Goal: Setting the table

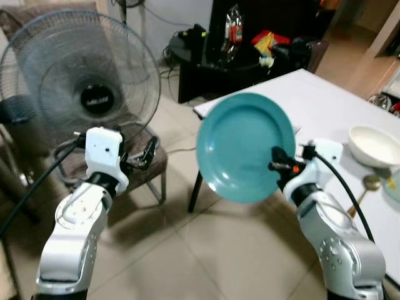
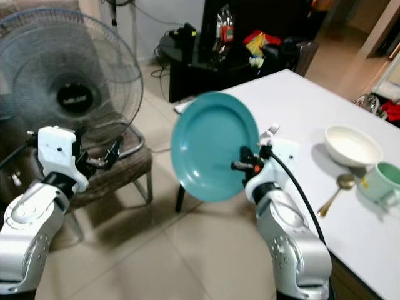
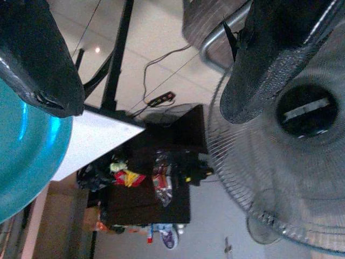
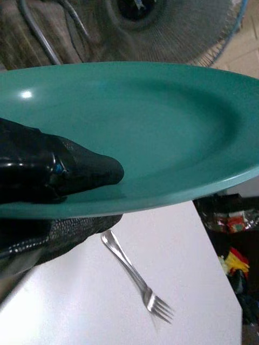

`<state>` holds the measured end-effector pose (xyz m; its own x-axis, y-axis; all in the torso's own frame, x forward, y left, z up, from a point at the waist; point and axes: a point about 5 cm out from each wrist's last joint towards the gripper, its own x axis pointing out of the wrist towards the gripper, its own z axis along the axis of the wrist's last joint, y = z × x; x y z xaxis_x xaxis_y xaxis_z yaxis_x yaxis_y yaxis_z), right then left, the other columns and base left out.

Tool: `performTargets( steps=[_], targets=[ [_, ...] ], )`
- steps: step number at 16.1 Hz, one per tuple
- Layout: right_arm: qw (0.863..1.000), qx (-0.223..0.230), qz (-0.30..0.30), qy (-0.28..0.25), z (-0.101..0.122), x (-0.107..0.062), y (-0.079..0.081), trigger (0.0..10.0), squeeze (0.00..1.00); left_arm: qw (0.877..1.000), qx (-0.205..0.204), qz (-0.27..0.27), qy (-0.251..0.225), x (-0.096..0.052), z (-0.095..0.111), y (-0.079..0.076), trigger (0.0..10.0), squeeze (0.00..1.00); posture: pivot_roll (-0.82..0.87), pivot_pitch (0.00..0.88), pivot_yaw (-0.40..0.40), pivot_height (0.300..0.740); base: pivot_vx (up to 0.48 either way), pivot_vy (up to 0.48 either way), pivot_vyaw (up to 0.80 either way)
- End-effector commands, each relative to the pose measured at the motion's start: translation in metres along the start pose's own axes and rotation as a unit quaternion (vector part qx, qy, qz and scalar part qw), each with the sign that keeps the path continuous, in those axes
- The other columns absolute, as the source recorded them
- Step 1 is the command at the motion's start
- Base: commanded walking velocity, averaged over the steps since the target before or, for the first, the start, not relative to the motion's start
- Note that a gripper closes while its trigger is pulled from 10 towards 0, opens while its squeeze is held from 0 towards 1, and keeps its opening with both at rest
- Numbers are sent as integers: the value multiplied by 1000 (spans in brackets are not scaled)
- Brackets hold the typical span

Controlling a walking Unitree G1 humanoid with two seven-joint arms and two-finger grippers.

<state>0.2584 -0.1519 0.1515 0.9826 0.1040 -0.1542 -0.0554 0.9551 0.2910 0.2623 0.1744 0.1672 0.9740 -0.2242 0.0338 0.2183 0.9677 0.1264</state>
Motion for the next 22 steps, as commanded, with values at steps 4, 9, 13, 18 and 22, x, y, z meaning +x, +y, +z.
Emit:
performTargets(
  steps=[4,9,13,18,22],
  targets=[
    [1000,7,-24,-4,3,-5,-13,10000,0,999,-3,-32,-1,2,1,-11,10000,0,72,0,-88,740,344,0,-716],
    [998,50,-27,12,-2,-3,-15,10000,0,998,7,-65,10,3,0,-13,10000,0,68,0,-78,740,270,0,-480],
    [992,112,-34,41,-4,18,-24,10000,0,992,7,-125,17,2,0,-19,10000,0,67,0,-66,740,0,0,0],
    [977,190,-43,84,-1,55,-36,10000,0,982,-4,-188,16,4,5,-27,10000,0,84,0,-74,740,0,0,0],
    [949,290,-58,104,-2,65,-43,10000,0,967,-12,-253,35,-3,5,-33,10000,0,86,0,-77,740,0,0,0]
  ],
)
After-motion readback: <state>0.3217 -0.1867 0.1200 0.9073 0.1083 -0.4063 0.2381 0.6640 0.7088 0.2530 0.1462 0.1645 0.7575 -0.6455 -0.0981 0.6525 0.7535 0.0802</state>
